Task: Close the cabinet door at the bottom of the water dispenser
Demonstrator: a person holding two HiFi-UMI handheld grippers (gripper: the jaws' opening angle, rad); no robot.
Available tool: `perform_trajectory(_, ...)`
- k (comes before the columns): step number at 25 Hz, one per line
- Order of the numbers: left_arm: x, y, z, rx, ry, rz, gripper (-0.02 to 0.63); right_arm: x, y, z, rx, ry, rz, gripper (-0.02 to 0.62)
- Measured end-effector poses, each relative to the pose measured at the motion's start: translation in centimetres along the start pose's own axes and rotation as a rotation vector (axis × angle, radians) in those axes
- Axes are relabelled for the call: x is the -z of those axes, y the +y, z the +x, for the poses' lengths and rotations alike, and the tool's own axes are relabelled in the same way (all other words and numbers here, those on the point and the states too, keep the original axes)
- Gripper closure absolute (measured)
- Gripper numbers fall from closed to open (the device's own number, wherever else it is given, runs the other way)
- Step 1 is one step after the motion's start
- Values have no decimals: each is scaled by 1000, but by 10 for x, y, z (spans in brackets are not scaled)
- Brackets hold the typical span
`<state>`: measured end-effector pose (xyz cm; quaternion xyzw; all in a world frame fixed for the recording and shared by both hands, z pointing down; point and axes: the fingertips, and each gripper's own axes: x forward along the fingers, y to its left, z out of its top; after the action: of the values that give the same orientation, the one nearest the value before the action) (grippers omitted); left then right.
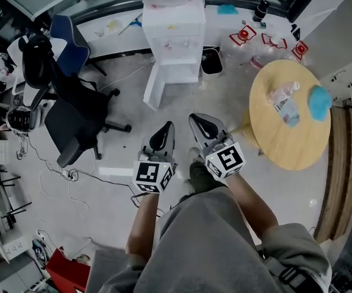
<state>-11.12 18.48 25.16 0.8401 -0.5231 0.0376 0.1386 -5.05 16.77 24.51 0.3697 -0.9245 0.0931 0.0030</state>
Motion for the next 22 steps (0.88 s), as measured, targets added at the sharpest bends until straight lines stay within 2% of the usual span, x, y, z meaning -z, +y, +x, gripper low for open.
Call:
perform_trajectory(9, -10, 25, 55, -20, 40, -3, 598, -1, -43, 45, -26, 23, 28, 586)
perform_trajectory(16, -12, 40, 83, -23, 73, 6, 598, -2, -69, 70, -14, 25, 51, 584)
perform_trajectory(22, -6, 70, 97, -36, 94, 8, 598, 10, -81, 96, 8, 41, 66, 586)
